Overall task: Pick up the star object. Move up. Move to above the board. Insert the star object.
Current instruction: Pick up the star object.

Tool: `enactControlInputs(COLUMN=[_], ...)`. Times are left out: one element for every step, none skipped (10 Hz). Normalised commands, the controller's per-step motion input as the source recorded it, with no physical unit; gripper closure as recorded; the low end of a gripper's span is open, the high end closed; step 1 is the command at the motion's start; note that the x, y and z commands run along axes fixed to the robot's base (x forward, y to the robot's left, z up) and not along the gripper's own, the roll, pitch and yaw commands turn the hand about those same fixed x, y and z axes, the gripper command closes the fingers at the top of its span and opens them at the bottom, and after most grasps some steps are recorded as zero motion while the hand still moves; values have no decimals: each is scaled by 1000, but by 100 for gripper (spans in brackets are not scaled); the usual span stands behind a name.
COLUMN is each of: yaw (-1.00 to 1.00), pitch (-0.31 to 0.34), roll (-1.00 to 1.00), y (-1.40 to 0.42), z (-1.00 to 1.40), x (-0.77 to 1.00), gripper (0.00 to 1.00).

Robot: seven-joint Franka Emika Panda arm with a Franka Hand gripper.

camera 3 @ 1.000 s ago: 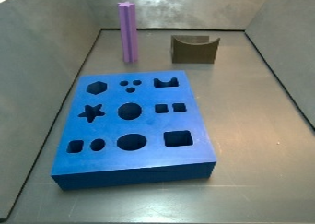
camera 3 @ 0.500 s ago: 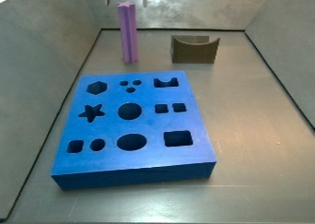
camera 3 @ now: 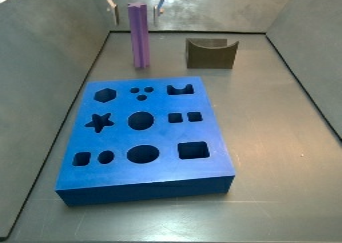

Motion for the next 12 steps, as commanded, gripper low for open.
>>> enactControlInputs(yaw=[131,0,0,0,0,0,0,0,0,0,0,0], pitch=[0,0,-67,-123,-129,-11,0,0,0,0,0,0], roll=[-24,-6,0,-6,-20,-19,0,0,0,0,0,0], y=[74,0,0,0,71,0,0,0,0,0,0,0], z=[-206,0,-126,-289,-337,-40,0,0,0,0,0,0], x=[83,0,-83,-160,-177,-51,0,0,0,0,0,0], gripper=[0,0,0,0,0,0,100,100,100,100,100,100])
